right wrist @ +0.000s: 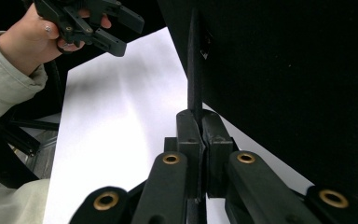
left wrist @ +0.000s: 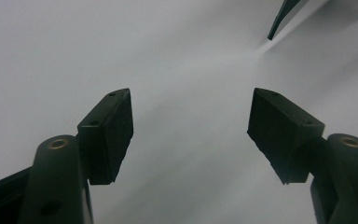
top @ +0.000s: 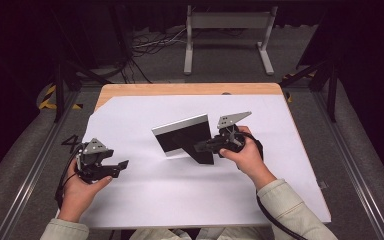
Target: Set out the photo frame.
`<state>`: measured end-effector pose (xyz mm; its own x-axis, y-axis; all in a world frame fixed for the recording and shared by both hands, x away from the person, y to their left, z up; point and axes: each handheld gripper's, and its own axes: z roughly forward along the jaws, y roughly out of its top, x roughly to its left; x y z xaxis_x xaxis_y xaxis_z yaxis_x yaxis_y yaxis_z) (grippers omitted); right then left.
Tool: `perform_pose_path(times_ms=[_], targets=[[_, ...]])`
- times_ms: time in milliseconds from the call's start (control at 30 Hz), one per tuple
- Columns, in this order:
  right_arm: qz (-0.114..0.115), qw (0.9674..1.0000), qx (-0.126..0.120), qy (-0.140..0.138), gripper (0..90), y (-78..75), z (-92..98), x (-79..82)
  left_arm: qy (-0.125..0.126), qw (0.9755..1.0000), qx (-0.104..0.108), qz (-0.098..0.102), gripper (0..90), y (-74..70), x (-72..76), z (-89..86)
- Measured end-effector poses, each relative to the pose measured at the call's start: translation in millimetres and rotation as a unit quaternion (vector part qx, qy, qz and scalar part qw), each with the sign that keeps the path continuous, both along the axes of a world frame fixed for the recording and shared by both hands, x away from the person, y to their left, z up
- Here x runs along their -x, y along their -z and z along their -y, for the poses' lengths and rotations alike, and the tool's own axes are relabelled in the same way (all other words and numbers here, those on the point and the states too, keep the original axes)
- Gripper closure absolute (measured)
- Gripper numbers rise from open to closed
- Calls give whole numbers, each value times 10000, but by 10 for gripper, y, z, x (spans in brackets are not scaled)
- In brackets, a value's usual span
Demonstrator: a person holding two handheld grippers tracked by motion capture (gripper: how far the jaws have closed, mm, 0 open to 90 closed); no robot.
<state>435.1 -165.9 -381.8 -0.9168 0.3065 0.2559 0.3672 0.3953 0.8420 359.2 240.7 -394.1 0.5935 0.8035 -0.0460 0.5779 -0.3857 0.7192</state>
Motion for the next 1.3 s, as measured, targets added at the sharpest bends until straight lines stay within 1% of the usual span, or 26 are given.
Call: perform_pose_path(times_ms=[100,133,167,200,267,400,500,533,667,733,767,900,933,1067,1100,1133,1300], targets=[[26,10000,-52,-57,880,30,22,7,5,10000,-2,-3,316,2,-1,1],[81,9997,-151,-161,880,56,46,20,30,10000,-15,-11,316,1,-4,1],[81,9997,-151,-161,880,56,46,20,30,10000,-15,-11,317,1,-4,1],[84,9990,-309,-305,880,77,68,30,46,10000,-26,-12,316,2,-5,3],[69,9983,-425,-389,879,94,85,37,20,10000,-20,-7,316,7,-3,10],[90,9979,-466,-446,879,129,106,46,39,10000,-37,-11,317,12,-4,13],[26,9976,-486,-502,879,211,142,51,46,10000,-65,-15,316,18,-9,18],[7,9976,-486,-490,879,231,148,52,35,10000,-61,-42,316,18,-7,21],[-58,9979,-466,-440,879,288,171,43,49,10000,-65,-37,316,21,-9,23],[-65,9980,-461,-425,879,293,173,43,44,10000,-59,-39,316,20,-8,23],[-88,9984,-385,-416,878,302,177,43,41,10000,-56,-39,316,20,-8,22],[-133,9985,-349,-399,877,308,184,42,58,9999,-78,-30,316,20,-10,20],[-153,9985,-327,-401,876,307,183,43,28,10000,-49,-30,316,23,-5,28],[-156,9989,-203,-385,868,304,188,44,27,10000,-37,-37,316,24,-6,28],[-156,9989,-203,-385,868,304,188,44,27,10000,-37,-37,316,24,-6,28],[-156,9993,-100,-331,854,301,196,49,37,10000,-62,-27,316,24,-8,26],[-130,9994,-23,-312,856,300,205,70,40,10000,-73,-9,316,28,-12,32]])
